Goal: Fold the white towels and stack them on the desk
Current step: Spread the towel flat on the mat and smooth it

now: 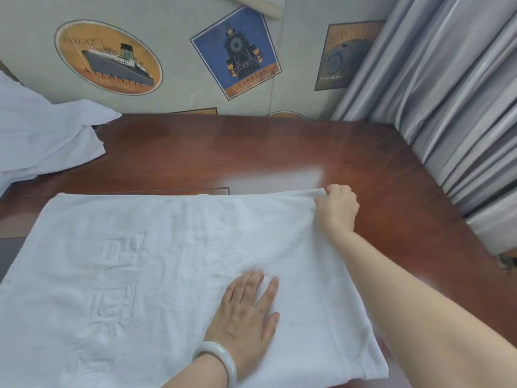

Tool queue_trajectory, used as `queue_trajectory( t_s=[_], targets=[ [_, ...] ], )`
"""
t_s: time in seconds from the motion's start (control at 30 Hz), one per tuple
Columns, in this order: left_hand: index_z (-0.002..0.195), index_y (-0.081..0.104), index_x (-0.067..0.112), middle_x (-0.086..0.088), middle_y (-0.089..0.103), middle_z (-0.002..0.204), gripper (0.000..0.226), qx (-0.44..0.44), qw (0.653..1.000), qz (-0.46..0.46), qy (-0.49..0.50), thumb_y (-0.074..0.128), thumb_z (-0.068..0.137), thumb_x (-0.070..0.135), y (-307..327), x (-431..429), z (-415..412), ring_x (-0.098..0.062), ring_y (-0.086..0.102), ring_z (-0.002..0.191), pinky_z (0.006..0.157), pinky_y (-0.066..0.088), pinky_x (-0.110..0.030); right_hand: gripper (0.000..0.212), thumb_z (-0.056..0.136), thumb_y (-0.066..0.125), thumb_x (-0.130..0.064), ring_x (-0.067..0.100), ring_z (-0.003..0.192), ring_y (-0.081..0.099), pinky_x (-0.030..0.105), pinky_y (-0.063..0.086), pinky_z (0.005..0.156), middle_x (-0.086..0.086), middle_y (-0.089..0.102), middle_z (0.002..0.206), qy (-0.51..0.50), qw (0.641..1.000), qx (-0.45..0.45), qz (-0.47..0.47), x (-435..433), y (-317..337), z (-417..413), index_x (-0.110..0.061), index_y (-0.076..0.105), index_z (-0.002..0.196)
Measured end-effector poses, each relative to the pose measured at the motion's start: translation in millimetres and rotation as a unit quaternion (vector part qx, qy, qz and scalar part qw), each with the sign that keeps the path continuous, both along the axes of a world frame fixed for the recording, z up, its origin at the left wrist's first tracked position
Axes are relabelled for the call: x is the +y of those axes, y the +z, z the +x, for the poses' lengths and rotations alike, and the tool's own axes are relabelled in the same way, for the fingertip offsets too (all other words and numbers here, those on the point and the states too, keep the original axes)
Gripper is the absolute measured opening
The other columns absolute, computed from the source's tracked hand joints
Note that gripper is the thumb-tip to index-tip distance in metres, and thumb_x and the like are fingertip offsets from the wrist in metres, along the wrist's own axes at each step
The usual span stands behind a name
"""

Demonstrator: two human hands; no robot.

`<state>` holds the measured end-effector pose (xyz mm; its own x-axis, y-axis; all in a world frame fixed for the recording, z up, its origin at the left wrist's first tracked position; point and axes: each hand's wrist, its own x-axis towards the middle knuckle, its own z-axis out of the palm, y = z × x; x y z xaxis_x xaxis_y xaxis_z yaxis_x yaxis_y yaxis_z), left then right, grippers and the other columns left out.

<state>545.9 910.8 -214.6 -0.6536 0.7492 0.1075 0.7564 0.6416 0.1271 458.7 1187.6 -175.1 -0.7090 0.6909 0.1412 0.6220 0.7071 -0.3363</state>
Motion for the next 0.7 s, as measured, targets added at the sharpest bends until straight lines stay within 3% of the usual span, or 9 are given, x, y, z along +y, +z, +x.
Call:
queue_trajectory(
  t_s=[0.07,0.13,0.2,0.27,0.4,0.53,0.6,0.7],
  targets=[
    [0.138,0.055,0.021,-0.008,0.055,0.134,0.056,-0.003,1.000,-0.004,0.002,0.041,0.090,0.048,0.9,1.0,-0.4,-0.024,0.042,0.128,0.107,0.026,-0.039,0.046,0.095,0.046,-0.033,0.032,0.130,0.044,0.042,0.026,0.106,0.012,0.051,0.142,0.179,0.979,0.010,0.101,-22.3,-10.2,16.3,-0.012,0.054,0.134],
    [0.138,0.055,0.021,-0.009,0.056,0.133,0.056,-0.008,1.000,-0.012,0.004,0.041,0.090,0.047,1.3,2.1,-0.3,-0.025,0.043,0.127,0.106,0.027,-0.040,0.063,0.096,0.021,-0.050,0.021,0.149,0.020,0.045,0.009,0.119,0.003,0.027,0.160,0.245,0.960,-0.096,0.093,-21.6,-24.8,32.0,-0.022,0.034,0.151],
    [0.141,0.052,0.022,-0.008,0.055,0.136,0.057,-0.011,1.000,-0.022,0.007,0.040,0.091,0.047,1.4,2.4,-0.5,-0.025,0.045,0.128,0.107,0.026,-0.040,0.066,0.098,0.015,-0.057,0.015,0.152,-0.001,0.051,-0.001,0.121,-0.004,0.007,0.165,0.190,0.970,-0.154,0.006,-2.1,-29.4,28.1,-0.026,0.015,0.156],
    [0.142,0.050,0.023,-0.007,0.054,0.137,0.057,-0.013,0.999,-0.030,0.008,0.039,0.092,0.048,3.1,1.9,0.9,-0.023,0.047,0.129,0.108,0.024,-0.039,0.065,0.100,0.022,-0.056,0.017,0.151,-0.008,0.056,-0.005,0.119,-0.006,-0.001,0.165,0.147,0.971,-0.182,-0.057,9.9,-19.4,16.5,-0.026,0.009,0.157],
    [0.142,0.050,0.023,-0.006,0.055,0.137,0.057,-0.018,0.999,-0.033,0.012,0.038,0.092,0.047,3.6,1.2,-0.5,-0.023,0.049,0.128,0.108,0.024,-0.038,0.068,0.101,0.017,-0.053,0.022,0.152,-0.002,0.053,-0.004,0.120,0.004,0.008,0.165,0.154,0.978,-0.132,0.054,-21.9,3.1,41.4,-0.013,0.015,0.156],
    [0.142,0.050,0.022,-0.007,0.056,0.136,0.059,-0.019,0.999,-0.033,0.013,0.038,0.091,0.047,2.6,3.0,-1.7,-0.024,0.051,0.127,0.108,0.025,-0.038,0.075,0.095,0.007,-0.058,0.012,0.151,-0.002,0.045,-0.002,0.122,0.000,0.008,0.164,0.193,0.971,-0.133,0.038,-59.1,-23.5,150.0,-0.015,0.013,0.157],
    [0.141,0.051,0.021,-0.007,0.057,0.135,0.059,-0.022,0.999,-0.037,0.016,0.038,0.090,0.047,4.2,3.3,-1.4,-0.024,0.054,0.125,0.108,0.027,-0.037,0.075,0.095,0.006,-0.058,0.013,0.151,0.003,0.046,0.003,0.122,-0.001,0.011,0.165,0.134,0.981,-0.142,0.021,-39.8,-37.2,178.2,-0.017,0.011,0.157],
    [0.142,0.050,0.021,-0.006,0.057,0.135,0.059,-0.033,0.998,-0.042,0.020,0.037,0.090,0.047,5.9,3.0,-1.4,-0.024,0.053,0.126,0.109,0.028,-0.038,0.079,0.096,0.006,-0.056,0.025,0.151,0.011,0.051,0.006,0.122,0.011,0.020,0.162,0.010,0.992,-0.119,0.034,-37.0,-27.9,180.3,-0.004,0.019,0.155]
  ],
)
